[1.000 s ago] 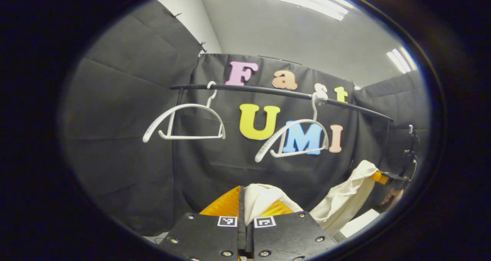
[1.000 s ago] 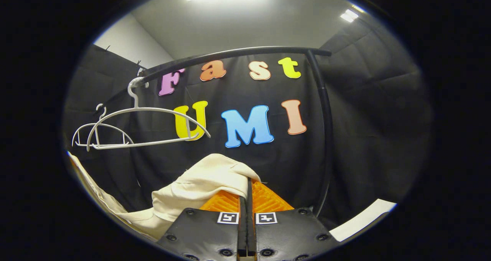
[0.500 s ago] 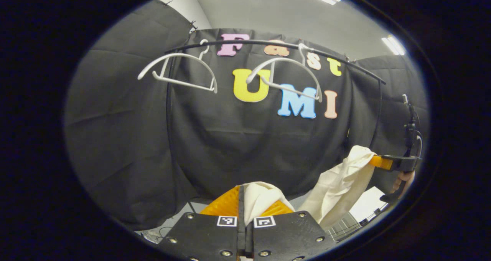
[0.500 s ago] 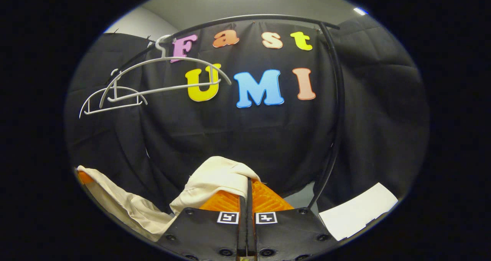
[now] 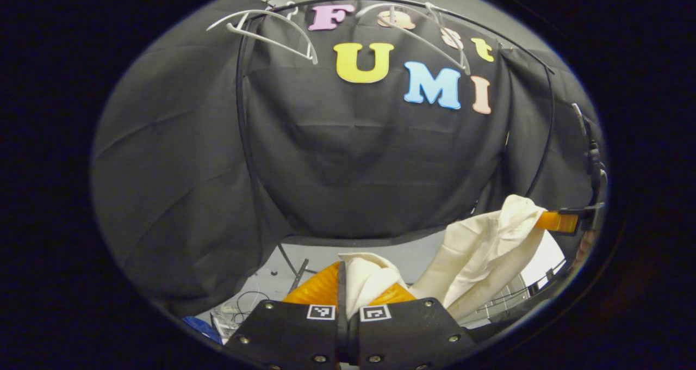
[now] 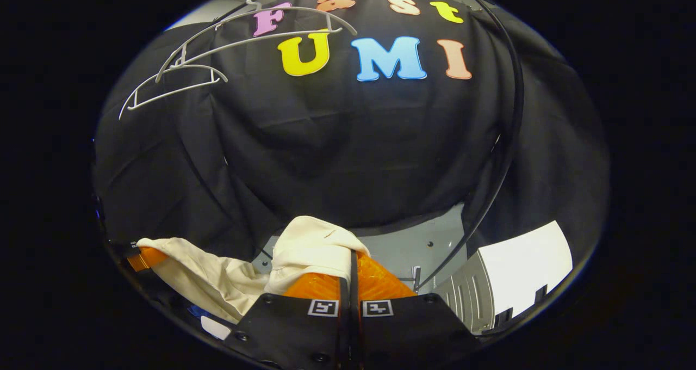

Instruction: Grasp the clothes on the hanger with both hands and then place them into the laundry hamper below.

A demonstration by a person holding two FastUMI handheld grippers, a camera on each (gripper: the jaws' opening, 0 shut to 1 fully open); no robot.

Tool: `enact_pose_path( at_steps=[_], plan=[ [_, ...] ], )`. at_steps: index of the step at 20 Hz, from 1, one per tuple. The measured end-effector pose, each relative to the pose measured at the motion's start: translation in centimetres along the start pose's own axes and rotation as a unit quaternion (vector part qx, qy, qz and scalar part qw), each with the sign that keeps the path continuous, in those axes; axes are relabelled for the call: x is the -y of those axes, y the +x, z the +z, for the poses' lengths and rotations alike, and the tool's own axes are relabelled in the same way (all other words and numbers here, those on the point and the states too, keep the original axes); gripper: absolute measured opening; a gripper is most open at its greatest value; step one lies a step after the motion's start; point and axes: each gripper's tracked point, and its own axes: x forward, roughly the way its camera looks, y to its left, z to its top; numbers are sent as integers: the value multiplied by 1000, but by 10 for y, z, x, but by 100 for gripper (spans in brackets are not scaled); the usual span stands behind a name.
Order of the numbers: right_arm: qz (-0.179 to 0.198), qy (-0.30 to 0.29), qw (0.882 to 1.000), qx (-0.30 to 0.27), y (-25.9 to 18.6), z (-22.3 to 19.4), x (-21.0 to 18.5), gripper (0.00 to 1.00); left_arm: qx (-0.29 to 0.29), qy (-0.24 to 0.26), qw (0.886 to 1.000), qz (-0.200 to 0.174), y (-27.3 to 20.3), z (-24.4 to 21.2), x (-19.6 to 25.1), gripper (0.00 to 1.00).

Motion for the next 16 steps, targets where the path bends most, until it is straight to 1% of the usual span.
enact_pose_path(
  at_steps=[2, 5, 7, 8, 10, 11, 12, 14, 15, 16],
  plan=[
    [0, -2, 1000, -14, 1, -11, -3, 2, -8, 2, 1000, -4, 4, -5, 3, 2],
    [-6, -4, 1000, -22, 7, -10, -2, 2, -17, 0, 1000, -14, 6, -13, 6, 1],
    [-8, -3, 1000, -28, 7, -12, -5, 2, -21, 7, 1000, -13, 9, -17, 5, 2],
    [-4, -1, 999, -33, 6, -16, -9, 2, -24, 10, 1000, -13, 6, -16, 5, 1],
    [10, -1, 999, -52, 4, -27, -20, 9, -32, 11, 999, -13, 6, -20, 5, 3],
    [11, -5, 998, -62, 2, -30, -21, 11, -41, 10, 999, -12, 5, -23, 6, 1],
    [19, -9, 997, -74, 3, -37, -24, 10, -54, 8, 998, -9, 9, -30, 4, 4],
    [39, -16, 995, -94, 0, -43, -32, 40, -80, 5, 997, -12, 7, -46, 3, 4],
    [49, -16, 994, -101, -2, -43, -35, 61, -80, 0, 997, -18, 6, -46, 5, 13],
    [55, -16, 993, -106, -1, -44, -35, 81, -80, -4, 996, -26, 5, -45, 9, 33]
  ],
)
